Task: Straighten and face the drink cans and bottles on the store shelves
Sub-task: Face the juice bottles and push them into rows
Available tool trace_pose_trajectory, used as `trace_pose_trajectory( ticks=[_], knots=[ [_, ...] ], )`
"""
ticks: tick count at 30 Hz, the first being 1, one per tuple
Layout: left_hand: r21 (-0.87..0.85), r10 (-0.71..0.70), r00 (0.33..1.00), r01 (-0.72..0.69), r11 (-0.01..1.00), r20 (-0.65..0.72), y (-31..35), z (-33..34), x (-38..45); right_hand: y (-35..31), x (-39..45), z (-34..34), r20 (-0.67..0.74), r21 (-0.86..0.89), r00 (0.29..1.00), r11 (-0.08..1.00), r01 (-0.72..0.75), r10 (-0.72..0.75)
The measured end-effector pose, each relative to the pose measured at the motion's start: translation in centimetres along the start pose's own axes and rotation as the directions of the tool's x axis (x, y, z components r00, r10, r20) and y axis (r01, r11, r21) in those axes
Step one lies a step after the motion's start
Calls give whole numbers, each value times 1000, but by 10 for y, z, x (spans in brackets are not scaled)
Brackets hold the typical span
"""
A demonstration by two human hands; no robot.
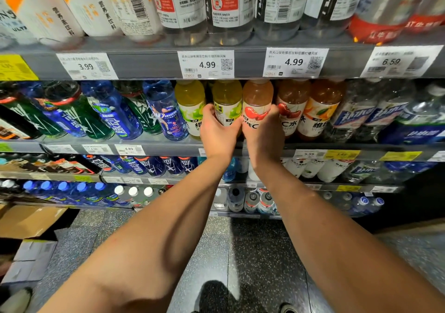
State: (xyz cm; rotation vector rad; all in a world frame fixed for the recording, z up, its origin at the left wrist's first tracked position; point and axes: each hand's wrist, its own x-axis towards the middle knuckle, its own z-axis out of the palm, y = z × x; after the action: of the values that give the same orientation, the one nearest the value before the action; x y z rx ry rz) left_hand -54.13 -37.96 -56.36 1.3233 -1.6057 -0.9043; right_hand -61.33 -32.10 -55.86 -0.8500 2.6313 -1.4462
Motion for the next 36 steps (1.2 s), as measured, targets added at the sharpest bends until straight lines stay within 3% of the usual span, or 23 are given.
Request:
trace_pose_trajectory(
  ticks=[4, 11, 15, 17, 19, 23, 29, 36],
  knots=[
    [-28, -12, 1000, 12, 1000, -5, 1, -3, -4, 0, -15, 2, -63, 35, 998, 999, 2, 0],
    [-135, -64, 995, 74, 988, 78, 1, -18, -11, -9, -22, -1, -137, 68, 982, 990, -124, 133],
    [-95, -41, 983, 24, 995, -180, 2, -43, -10, -5, -22, -7, -133, 38, 966, 975, -218, 221],
    [-114, -104, 963, 77, 991, -247, 0, -51, -8, -2, -23, -9, -124, 53, 968, 975, -214, 219],
    [-73, -151, 975, 141, 987, -160, -6, -54, -4, -2, -26, -8, -109, 67, 974, 979, -194, 201],
    [-30, -136, 991, 136, 990, 10, -18, -59, 5, -6, -29, -2, -60, 130, 977, 972, -194, 203],
    [-38, -117, 987, 122, 992, 114, -27, -58, 17, -7, -25, -3, -34, 94, 971, 968, -233, 237],
    [-94, -179, 975, 192, 977, 129, -16, -50, 2, -13, -34, -15, 17, 20, 980, 980, -199, 198]
  ],
)
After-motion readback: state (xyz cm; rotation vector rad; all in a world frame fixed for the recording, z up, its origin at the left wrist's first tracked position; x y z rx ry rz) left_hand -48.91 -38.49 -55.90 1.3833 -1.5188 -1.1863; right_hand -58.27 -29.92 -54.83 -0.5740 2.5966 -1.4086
